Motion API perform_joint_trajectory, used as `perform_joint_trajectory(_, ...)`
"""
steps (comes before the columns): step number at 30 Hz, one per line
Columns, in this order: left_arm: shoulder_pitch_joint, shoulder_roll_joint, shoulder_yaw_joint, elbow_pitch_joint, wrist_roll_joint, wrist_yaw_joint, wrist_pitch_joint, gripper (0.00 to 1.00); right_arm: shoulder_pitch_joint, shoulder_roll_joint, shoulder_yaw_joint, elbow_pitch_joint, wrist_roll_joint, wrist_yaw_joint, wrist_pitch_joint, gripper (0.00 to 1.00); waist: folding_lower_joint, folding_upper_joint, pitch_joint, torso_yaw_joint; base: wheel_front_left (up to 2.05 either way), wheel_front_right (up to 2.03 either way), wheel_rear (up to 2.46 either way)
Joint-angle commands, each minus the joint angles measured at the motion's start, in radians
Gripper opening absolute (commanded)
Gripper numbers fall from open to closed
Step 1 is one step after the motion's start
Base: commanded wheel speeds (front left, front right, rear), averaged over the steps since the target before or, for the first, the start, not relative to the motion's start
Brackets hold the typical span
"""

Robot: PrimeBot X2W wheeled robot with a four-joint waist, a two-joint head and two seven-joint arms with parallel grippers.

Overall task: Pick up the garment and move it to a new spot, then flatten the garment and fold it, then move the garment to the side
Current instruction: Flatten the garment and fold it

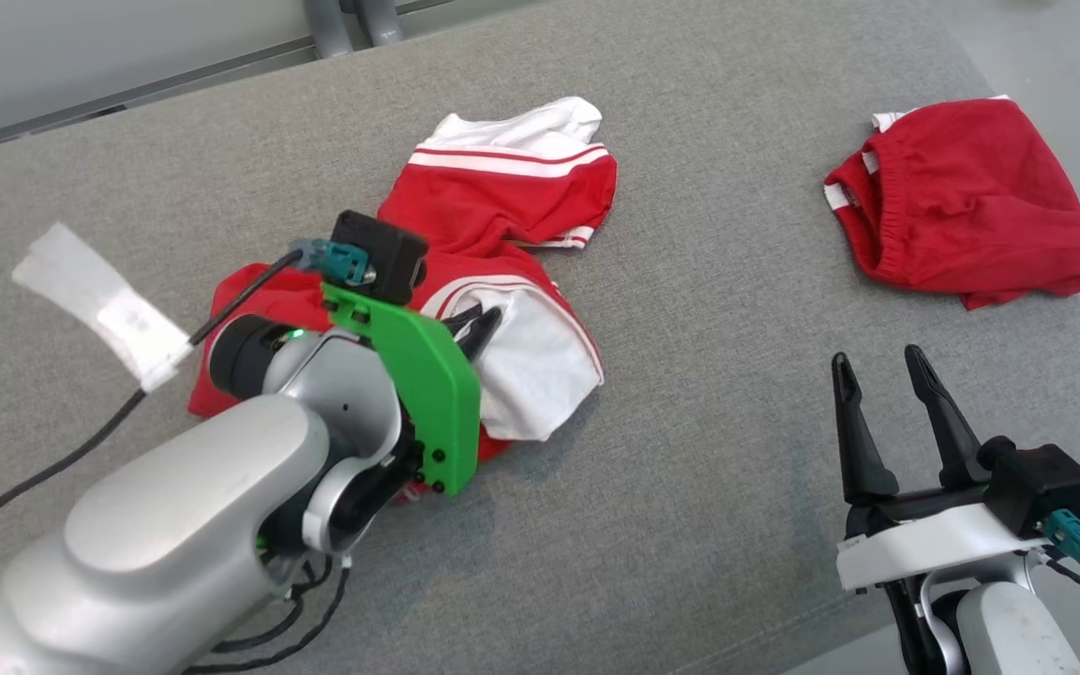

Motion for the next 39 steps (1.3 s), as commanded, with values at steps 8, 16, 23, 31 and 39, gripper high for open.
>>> perform_joint_trajectory(8, -0.119, -0.171, 0.010, 0.361, 0.024, -0.041, -0.036, 0.03, -0.044, -0.002, 0.046, 0.006, 0.016, 0.000, -0.003, 1.00, 0.0000, 0.0116, 0.037, -0.047, 0.00, 0.00, 0.00)
perform_joint_trajectory(16, -0.147, -0.265, 0.046, 0.662, 0.055, -0.090, -0.197, 1.00, -0.016, -0.001, 0.029, 0.022, 0.029, 0.000, -0.003, 1.00, 0.0000, 0.0116, 0.038, -0.082, 0.00, 0.00, 0.00)
perform_joint_trajectory(23, -0.127, -0.250, 0.010, 0.655, 0.095, -0.125, -0.244, 1.00, -0.005, -0.002, 0.007, 0.020, 0.027, 0.000, -0.003, 1.00, 0.0000, 0.0116, 0.017, -0.061, 0.00, 0.00, 0.00)
perform_joint_trajectory(31, 0.007, -0.092, -0.013, 0.312, 0.141, 0.000, -0.286, 1.00, 0.018, -0.002, -0.018, 0.010, 0.019, 0.000, -0.003, 1.00, 0.0000, 0.0116, -0.008, -0.003, 0.00, 0.00, 0.00)
perform_joint_trajectory(39, 0.149, -0.014, -0.064, 0.052, 0.132, 0.137, -0.219, 1.00, -0.010, -0.002, -0.014, 0.003, 0.006, 0.000, -0.003, 1.00, 0.0000, 0.0116, 0.007, 0.051, 0.00, 0.00, 0.00)
